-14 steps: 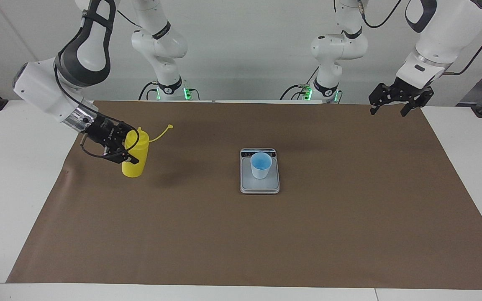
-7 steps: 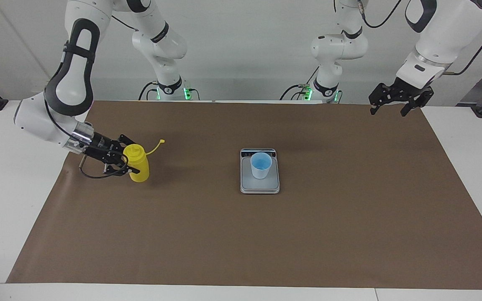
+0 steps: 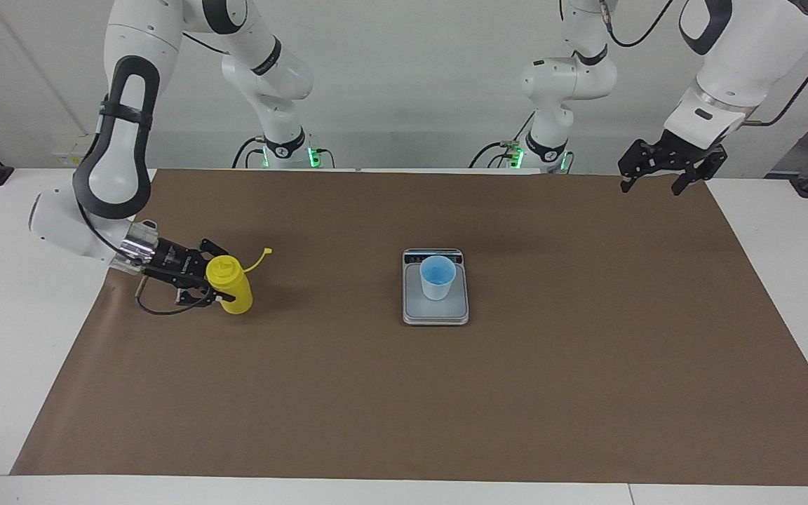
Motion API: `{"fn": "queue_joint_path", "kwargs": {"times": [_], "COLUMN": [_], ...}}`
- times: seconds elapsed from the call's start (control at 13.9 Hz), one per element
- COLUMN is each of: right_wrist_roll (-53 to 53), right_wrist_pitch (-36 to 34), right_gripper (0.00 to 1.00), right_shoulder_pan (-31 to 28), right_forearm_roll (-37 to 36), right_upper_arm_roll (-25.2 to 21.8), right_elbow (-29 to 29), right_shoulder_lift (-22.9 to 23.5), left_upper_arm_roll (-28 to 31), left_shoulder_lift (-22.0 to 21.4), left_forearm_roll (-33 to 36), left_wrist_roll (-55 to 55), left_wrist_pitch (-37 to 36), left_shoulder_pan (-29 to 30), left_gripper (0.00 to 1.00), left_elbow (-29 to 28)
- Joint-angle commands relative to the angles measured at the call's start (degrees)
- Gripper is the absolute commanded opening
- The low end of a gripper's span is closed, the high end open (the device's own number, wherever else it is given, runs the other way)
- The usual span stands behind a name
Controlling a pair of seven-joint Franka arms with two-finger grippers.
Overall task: Pour seasoning into cup on scale with both arms
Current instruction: 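Lower the yellow bottle onto the table and open the right gripper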
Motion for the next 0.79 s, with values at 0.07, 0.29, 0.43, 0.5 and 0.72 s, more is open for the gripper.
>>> {"fn": "queue_joint_path", "kwargs": {"times": [0.07,0.29,0.43,0.5,0.72], "right_wrist_roll": [1.98,1.63,1.28,1.28,1.10], "right_wrist_pitch": [1.61,1.61,1.61,1.61,1.61], "right_gripper": [0.51,0.72,0.83,0.89,1.00], "right_shoulder_pan": [-0.71,-0.71,-0.71,-0.71,-0.89], "right_forearm_roll": [0.67,-1.08,-3.36,-4.59,-8.20], "right_upper_arm_roll": [0.20,0.11,0.20,0.11,-0.58], "right_elbow": [-1.05,-1.05,-1.05,-1.05,-0.96], "right_shoulder_lift": [-0.99,-2.13,-3.01,-3.36,-4.76], "left_upper_arm_roll": [-0.52,-0.52,-0.52,-0.44,-0.52], "left_shoulder_lift": [-1.28,-1.27,-1.28,-1.28,-1.28], "left_forearm_roll": [0.62,0.62,0.62,0.62,0.62], "left_wrist_roll": [0.51,0.51,0.51,0.51,0.51], "left_wrist_pitch": [-0.65,-0.65,-0.65,-0.65,-0.65], "left_shoulder_pan": [0.79,0.79,0.79,0.79,0.79], "left_gripper": [1.00,1.00,1.00,1.00,1.00], "left_elbow": [-0.97,-0.97,-0.97,-0.97,-0.97]}}
